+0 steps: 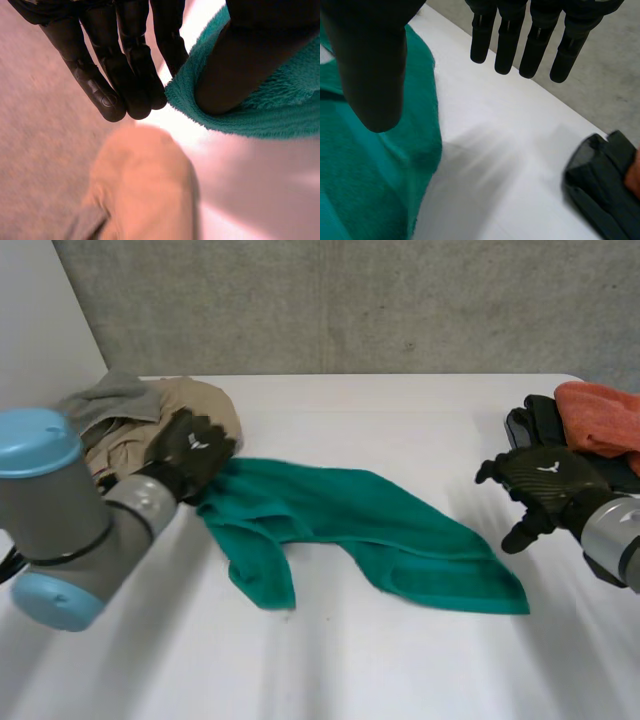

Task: Fold the laundry.

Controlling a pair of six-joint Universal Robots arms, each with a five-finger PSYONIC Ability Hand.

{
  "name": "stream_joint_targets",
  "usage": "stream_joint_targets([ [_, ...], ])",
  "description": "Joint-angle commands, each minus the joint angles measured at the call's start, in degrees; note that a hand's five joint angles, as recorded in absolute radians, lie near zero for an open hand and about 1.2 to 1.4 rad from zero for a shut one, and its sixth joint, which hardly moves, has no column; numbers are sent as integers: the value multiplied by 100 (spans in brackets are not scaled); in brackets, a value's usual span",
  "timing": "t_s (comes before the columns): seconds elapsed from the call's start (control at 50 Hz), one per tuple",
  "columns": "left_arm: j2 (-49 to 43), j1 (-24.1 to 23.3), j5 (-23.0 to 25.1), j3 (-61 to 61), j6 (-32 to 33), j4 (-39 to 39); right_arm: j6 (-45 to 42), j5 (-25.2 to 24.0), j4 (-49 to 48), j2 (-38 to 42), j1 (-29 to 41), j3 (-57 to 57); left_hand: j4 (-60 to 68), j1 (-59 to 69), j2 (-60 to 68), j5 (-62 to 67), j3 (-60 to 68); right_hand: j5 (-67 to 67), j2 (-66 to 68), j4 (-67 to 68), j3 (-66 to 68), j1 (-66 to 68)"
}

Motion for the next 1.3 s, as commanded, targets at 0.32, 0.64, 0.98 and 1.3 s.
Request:
stream_joint_targets([
  [0.32, 1271, -483, -305, -483, -1281, -471, -66, 1072, -5, 511, 941, -338, -4712, -4384, -4697, -4474, -4645, 639, 403, 575, 414, 482],
  [0.64, -284, -906, -1333, 421, -1018, -1313, -700, 1749, -102, 1099, 994, -407, -3684, -3356, -3669, -3446, -3617, 521, 286, 458, 297, 364],
  [0.98, -82, -818, -1702, 290, -1009, -2229, -181, 1354, 276, 2032, 1003, -1181, -5082, -4754, -5067, -4844, -5015, 2265, 2029, 2201, 2040, 2108],
  [1.3, -627, -589, -1526, 808, -904, -1860, -391, 1275, 48, 2067, 994, -1374, 968, 1296, 983, 1206, 1035, 5569, 5334, 5506, 5345, 5413],
])
